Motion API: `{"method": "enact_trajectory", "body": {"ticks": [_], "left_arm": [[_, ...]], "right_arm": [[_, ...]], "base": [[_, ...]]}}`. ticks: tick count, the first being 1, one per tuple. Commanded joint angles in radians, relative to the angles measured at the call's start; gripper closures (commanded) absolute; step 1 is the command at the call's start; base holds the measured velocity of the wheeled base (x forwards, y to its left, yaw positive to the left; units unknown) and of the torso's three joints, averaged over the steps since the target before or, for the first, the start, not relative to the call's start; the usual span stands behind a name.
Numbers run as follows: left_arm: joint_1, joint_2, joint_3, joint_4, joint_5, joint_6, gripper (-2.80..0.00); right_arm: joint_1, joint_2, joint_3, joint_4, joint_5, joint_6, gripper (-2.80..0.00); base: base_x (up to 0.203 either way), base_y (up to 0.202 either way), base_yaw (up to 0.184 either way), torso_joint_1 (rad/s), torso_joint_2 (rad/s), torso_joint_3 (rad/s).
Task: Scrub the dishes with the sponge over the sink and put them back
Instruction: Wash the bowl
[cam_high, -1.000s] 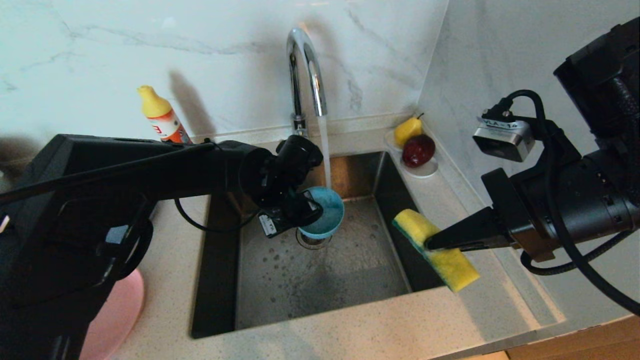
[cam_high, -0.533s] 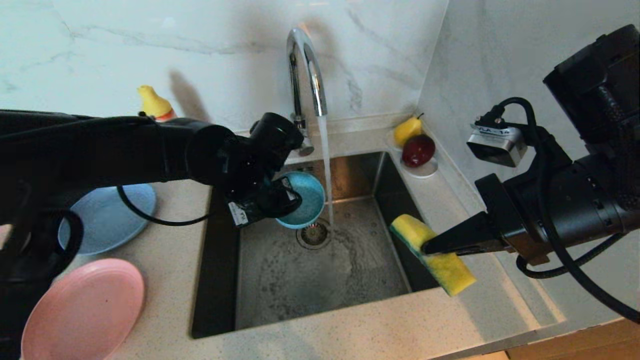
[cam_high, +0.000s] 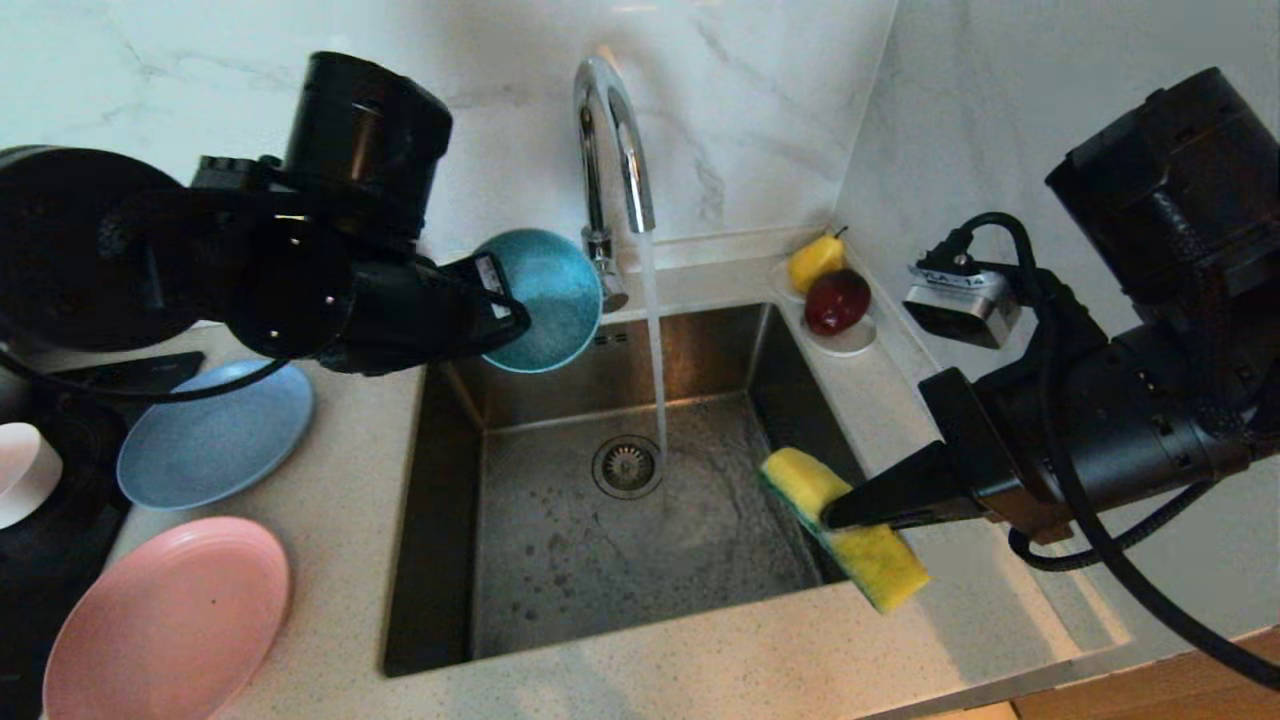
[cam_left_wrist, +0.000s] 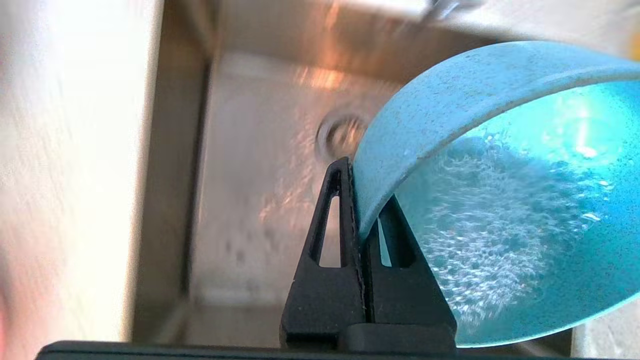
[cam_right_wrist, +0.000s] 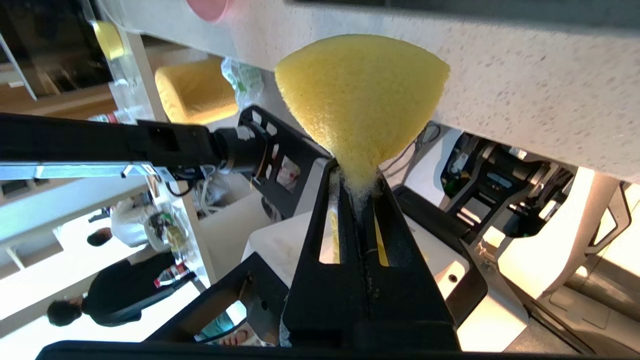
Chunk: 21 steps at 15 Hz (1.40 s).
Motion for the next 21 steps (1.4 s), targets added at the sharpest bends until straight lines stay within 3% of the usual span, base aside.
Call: {"method": "enact_trajectory", "body": {"ticks": [1, 6, 9, 13, 16, 21], "left_arm": [[0.000, -0.102, 0.109, -0.200, 0.003, 0.119, 0.00], [0.000, -0.170, 0.336, -0.658, -0.003, 0.369, 0.00], [0.000, -0.212, 0.407, -0.768, -0.044, 0.401, 0.00], [0.000, -0.287, 0.549, -0.964, -0.141, 0.515, 0.00], [0.000, -0.323, 0.636, -1.094, -0.166, 0.580, 0.00], [0.000, -0.374, 0.704, -1.147, -0.194, 0.601, 0.00]], "right_arm": [[0.013, 0.008, 0.000, 0.003, 0.002, 0.002, 0.00], [0.020, 0.008, 0.002, 0.003, 0.001, 0.003, 0.00], [0.020, 0.005, 0.009, 0.005, 0.002, 0.003, 0.00], [0.023, 0.012, 0.023, 0.003, 0.002, 0.003, 0.00], [0.023, 0.021, 0.025, 0.004, 0.002, 0.003, 0.00], [0.025, 0.025, 0.025, 0.003, 0.002, 0.003, 0.00]], "base": [[0.000, 0.000, 0.000, 0.000, 0.00, 0.000], [0.000, 0.000, 0.000, 0.000, 0.00, 0.000], [0.000, 0.000, 0.000, 0.000, 0.00, 0.000], [0.000, 0.000, 0.000, 0.000, 0.00, 0.000], [0.000, 0.000, 0.000, 0.000, 0.00, 0.000], [0.000, 0.000, 0.000, 0.000, 0.00, 0.000]]}}
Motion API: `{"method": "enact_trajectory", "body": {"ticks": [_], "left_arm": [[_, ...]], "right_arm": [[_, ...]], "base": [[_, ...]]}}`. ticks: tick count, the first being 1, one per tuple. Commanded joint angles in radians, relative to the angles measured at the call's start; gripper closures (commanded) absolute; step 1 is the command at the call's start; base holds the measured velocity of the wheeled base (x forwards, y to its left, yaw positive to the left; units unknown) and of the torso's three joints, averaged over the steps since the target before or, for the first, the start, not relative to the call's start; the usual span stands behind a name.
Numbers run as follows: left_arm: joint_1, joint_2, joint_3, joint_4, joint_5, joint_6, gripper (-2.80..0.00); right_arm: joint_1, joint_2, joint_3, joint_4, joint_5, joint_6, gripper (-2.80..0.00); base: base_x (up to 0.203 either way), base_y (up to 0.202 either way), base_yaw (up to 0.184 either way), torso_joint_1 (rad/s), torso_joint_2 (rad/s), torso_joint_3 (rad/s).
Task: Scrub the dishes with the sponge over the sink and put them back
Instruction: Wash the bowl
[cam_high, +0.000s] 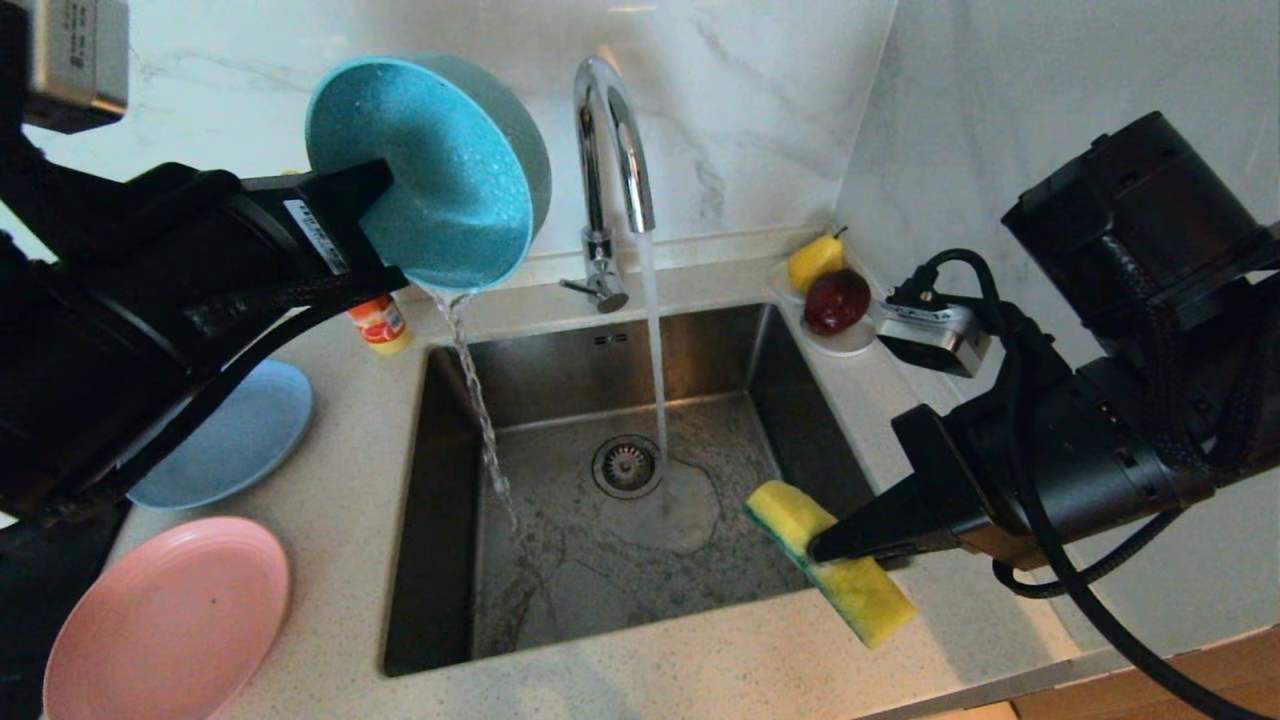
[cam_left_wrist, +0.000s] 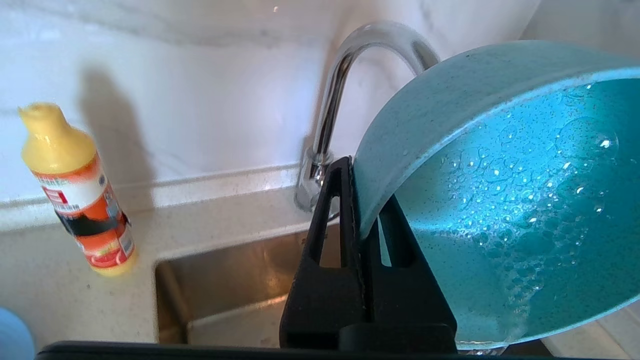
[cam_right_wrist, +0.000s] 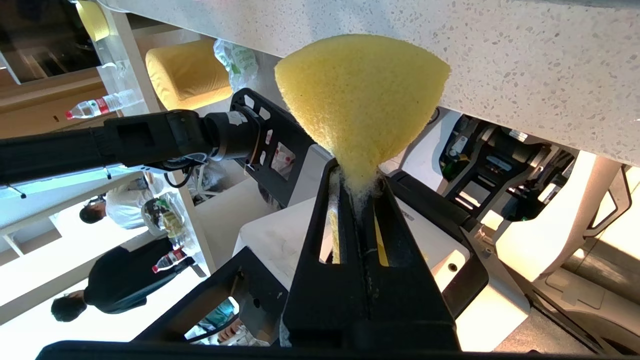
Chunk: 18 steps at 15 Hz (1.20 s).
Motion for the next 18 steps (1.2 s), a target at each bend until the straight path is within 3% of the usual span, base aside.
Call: {"method": "enact_trajectory", "body": {"ticks": [1, 7, 13, 15, 18], "left_arm": [[0.000, -0.026, 0.027, -0.022, -0.001, 0.020, 0.00], [0.000, -0.034, 0.040, 0.020, -0.005, 0.017, 0.00], [-0.006, -0.087, -0.026, 0.676, -0.012, -0.110, 0.00], [-0.041, -0.081, -0.007, 0.756, -0.014, -0.124, 0.00], [-0.120, -0.025, 0.008, 0.756, -0.002, -0.151, 0.00]], "right_arm": [[0.001, 0.003, 0.000, 0.006, 0.003, 0.003, 0.00], [0.002, -0.009, -0.002, 0.006, 0.004, 0.003, 0.00], [0.081, -0.057, -0.036, 0.010, 0.004, 0.007, 0.00], [0.113, -0.062, -0.057, 0.016, 0.004, 0.008, 0.00], [0.172, -0.058, -0.068, 0.020, 0.004, 0.008, 0.00]], "base": [[0.000, 0.000, 0.000, 0.000, 0.00, 0.000], [0.000, 0.000, 0.000, 0.000, 0.00, 0.000], [0.000, 0.000, 0.000, 0.000, 0.00, 0.000], [0.000, 0.000, 0.000, 0.000, 0.00, 0.000], [0.000, 0.000, 0.000, 0.000, 0.00, 0.000]]}}
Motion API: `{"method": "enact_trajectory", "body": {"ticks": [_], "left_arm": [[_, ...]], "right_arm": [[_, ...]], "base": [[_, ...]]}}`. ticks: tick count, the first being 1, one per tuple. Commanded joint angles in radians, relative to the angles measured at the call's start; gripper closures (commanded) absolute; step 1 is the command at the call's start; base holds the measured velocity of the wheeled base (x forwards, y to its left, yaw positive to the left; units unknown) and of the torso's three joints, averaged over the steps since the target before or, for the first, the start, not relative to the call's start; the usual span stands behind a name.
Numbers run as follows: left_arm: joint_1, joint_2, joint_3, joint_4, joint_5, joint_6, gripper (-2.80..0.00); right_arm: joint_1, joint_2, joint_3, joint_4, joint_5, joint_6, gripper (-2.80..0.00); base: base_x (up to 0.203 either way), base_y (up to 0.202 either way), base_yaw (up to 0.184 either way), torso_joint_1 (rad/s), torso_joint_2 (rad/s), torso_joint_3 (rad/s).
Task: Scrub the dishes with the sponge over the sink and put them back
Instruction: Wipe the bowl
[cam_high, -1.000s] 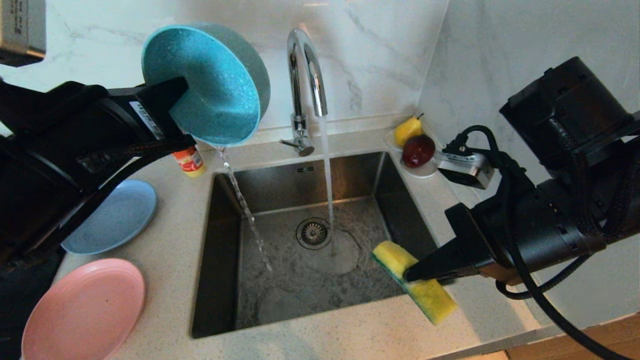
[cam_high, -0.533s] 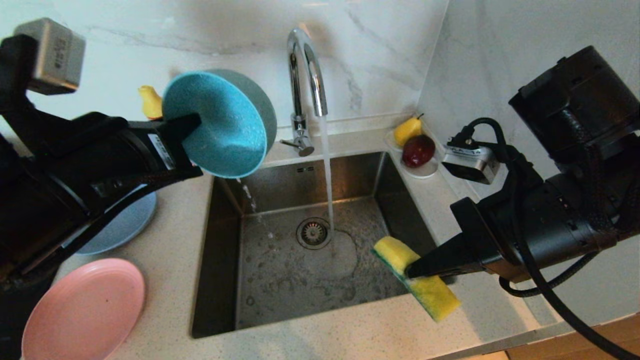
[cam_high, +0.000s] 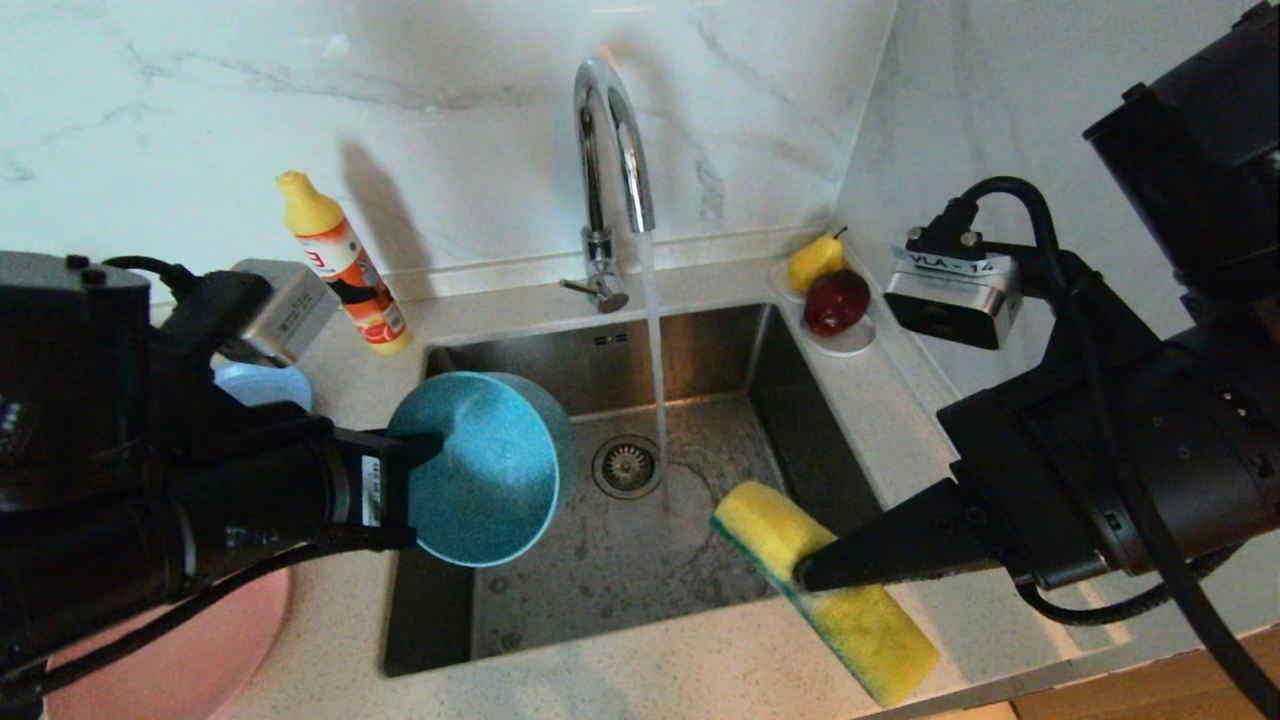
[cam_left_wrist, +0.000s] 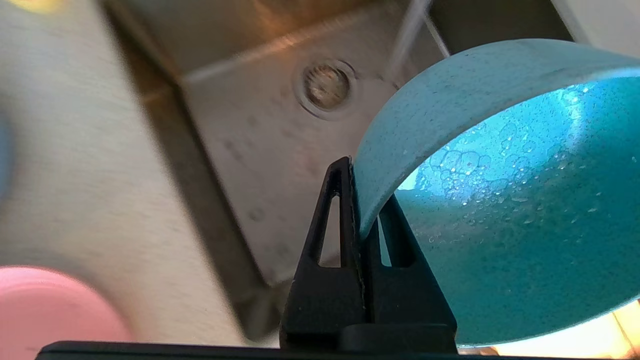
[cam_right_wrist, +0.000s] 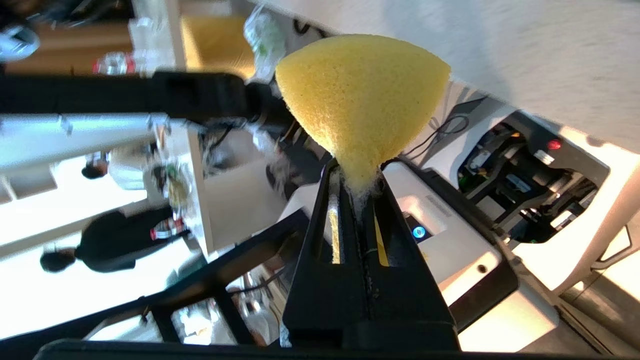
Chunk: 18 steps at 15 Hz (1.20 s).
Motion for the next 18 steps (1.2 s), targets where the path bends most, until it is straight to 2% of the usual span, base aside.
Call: {"method": "enact_trajectory", "body": {"ticks": [1, 3, 5, 8, 11, 13, 14, 18], "left_arm": [[-0.060, 0.073, 0.003, -0.007, 0.023, -0.027, 0.00], [-0.107, 0.143, -0.009, -0.037, 0.081, -0.062, 0.00], [-0.130, 0.192, -0.017, -0.138, 0.137, -0.085, 0.00], [-0.166, 0.263, -0.041, -0.207, 0.239, -0.087, 0.00], [-0.201, 0.297, -0.065, -0.220, 0.296, -0.090, 0.00], [-0.217, 0.326, -0.067, -0.302, 0.350, -0.090, 0.00], [-0.225, 0.331, -0.060, -0.333, 0.362, -0.089, 0.00], [-0.226, 0.324, -0.059, -0.340, 0.364, -0.091, 0.00]], "right_arm": [[0.055, 0.012, -0.006, 0.006, 0.004, 0.003, 0.00], [0.089, 0.038, -0.009, 0.006, 0.013, 0.003, 0.00], [0.100, 0.070, -0.011, 0.003, 0.014, 0.003, 0.00], [0.099, 0.134, -0.048, 0.004, 0.030, 0.003, 0.00], [0.097, 0.182, -0.089, 0.006, 0.033, 0.007, 0.00], [0.085, 0.217, -0.111, 0.006, 0.033, 0.011, 0.00], [0.067, 0.232, -0.123, 0.006, 0.033, 0.012, 0.00], [-0.009, 0.262, -0.169, 0.007, 0.036, 0.012, 0.00]], "base": [[0.000, 0.000, 0.000, 0.000, 0.00, 0.000], [0.000, 0.000, 0.000, 0.000, 0.00, 0.000], [0.000, 0.000, 0.000, 0.000, 0.00, 0.000], [0.000, 0.000, 0.000, 0.000, 0.00, 0.000], [0.000, 0.000, 0.000, 0.000, 0.00, 0.000], [0.000, 0.000, 0.000, 0.000, 0.00, 0.000], [0.000, 0.000, 0.000, 0.000, 0.00, 0.000], [0.000, 0.000, 0.000, 0.000, 0.00, 0.000]]}}
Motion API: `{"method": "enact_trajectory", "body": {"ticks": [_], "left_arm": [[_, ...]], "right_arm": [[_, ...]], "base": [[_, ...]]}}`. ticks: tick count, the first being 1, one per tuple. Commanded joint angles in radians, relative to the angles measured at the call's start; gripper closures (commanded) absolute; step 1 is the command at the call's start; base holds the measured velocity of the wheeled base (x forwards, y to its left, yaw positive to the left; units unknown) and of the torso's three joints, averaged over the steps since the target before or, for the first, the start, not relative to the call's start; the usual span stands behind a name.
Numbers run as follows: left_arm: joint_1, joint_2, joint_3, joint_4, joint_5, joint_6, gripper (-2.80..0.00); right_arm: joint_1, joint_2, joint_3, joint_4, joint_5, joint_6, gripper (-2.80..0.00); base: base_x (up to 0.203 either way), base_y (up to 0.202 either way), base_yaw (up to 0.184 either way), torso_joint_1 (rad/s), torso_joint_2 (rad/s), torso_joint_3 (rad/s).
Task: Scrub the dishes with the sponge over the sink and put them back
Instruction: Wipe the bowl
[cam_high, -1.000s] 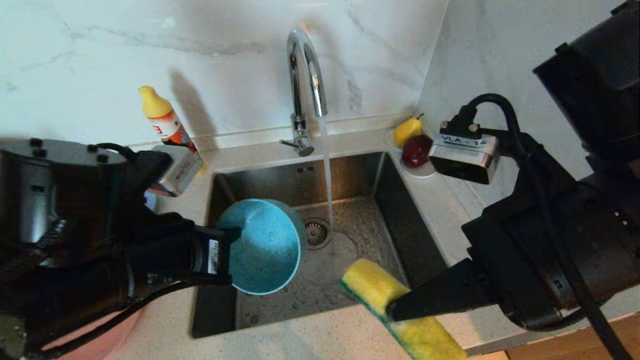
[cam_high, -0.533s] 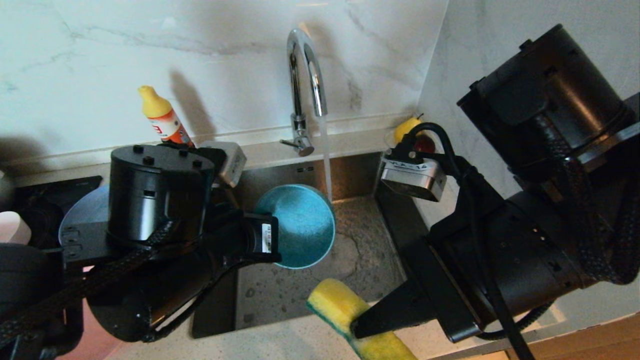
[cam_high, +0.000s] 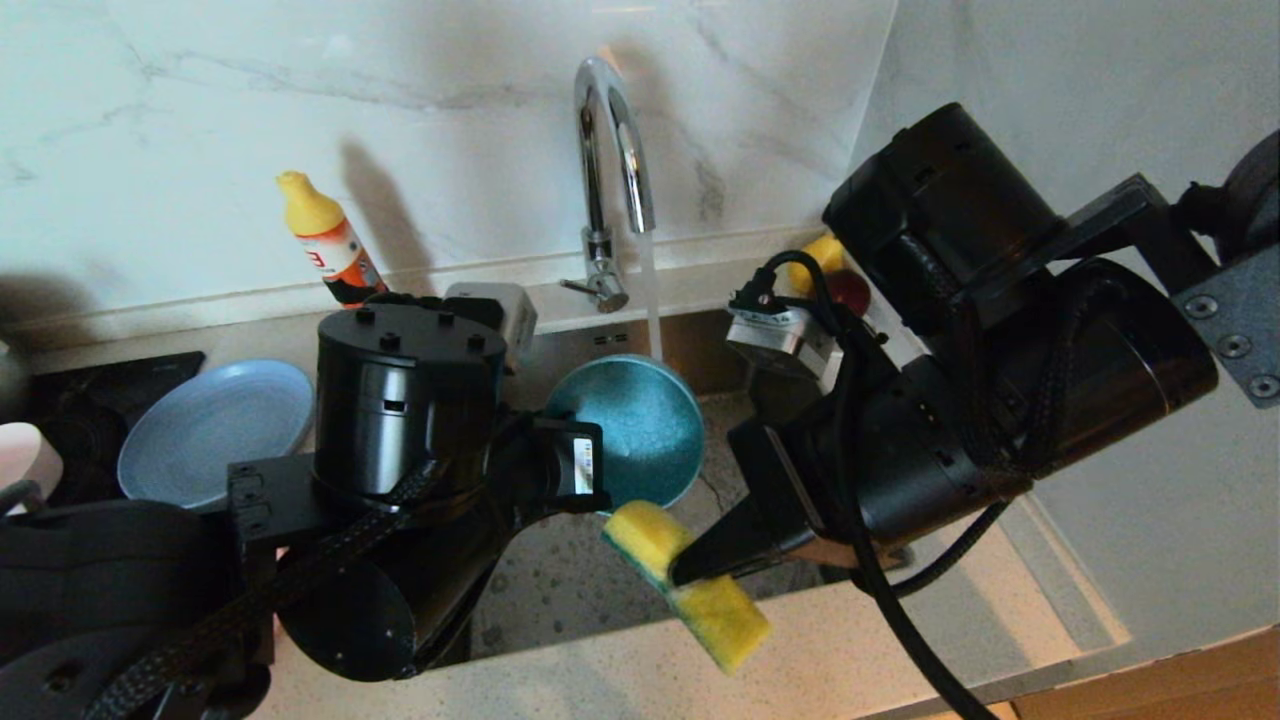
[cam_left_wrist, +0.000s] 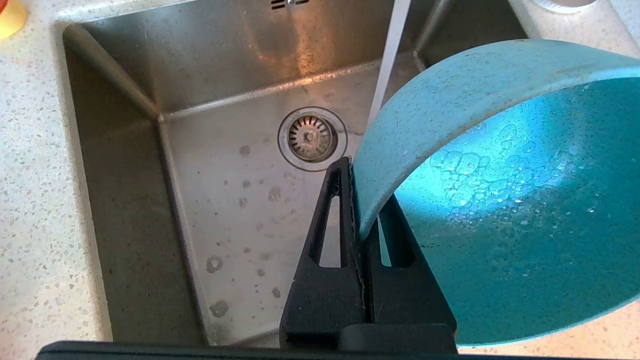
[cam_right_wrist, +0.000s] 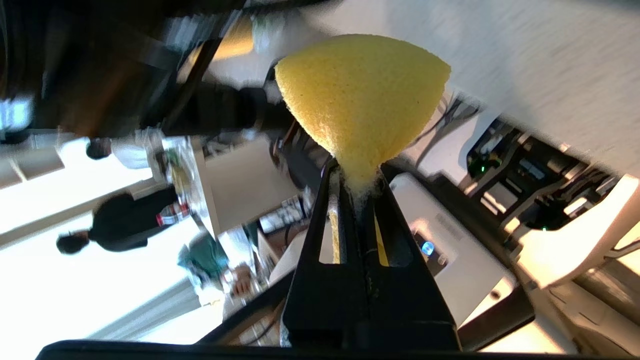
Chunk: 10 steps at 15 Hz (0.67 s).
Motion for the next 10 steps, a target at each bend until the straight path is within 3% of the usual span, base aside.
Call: {"method": "enact_trajectory", "body": {"ticks": [1, 8, 10], "left_arm": [[-0.001, 0.004, 0.002, -0.003, 0.003, -0.002, 0.00], [-0.032, -0.002, 0.036, -0.008, 0.003, 0.001, 0.00], [-0.038, -0.001, 0.055, -0.056, 0.004, 0.010, 0.00]], "right_arm": [[-0.030, 0.026, -0.019, 0.003, 0.004, 0.002, 0.00], [-0.062, 0.064, -0.097, 0.001, 0.008, 0.040, 0.00], [-0.061, 0.081, -0.120, 0.001, 0.008, 0.048, 0.00]], "base": [[0.000, 0.000, 0.000, 0.000, 0.00, 0.000], [0.000, 0.000, 0.000, 0.000, 0.00, 0.000], [0.000, 0.000, 0.000, 0.000, 0.00, 0.000]]}}
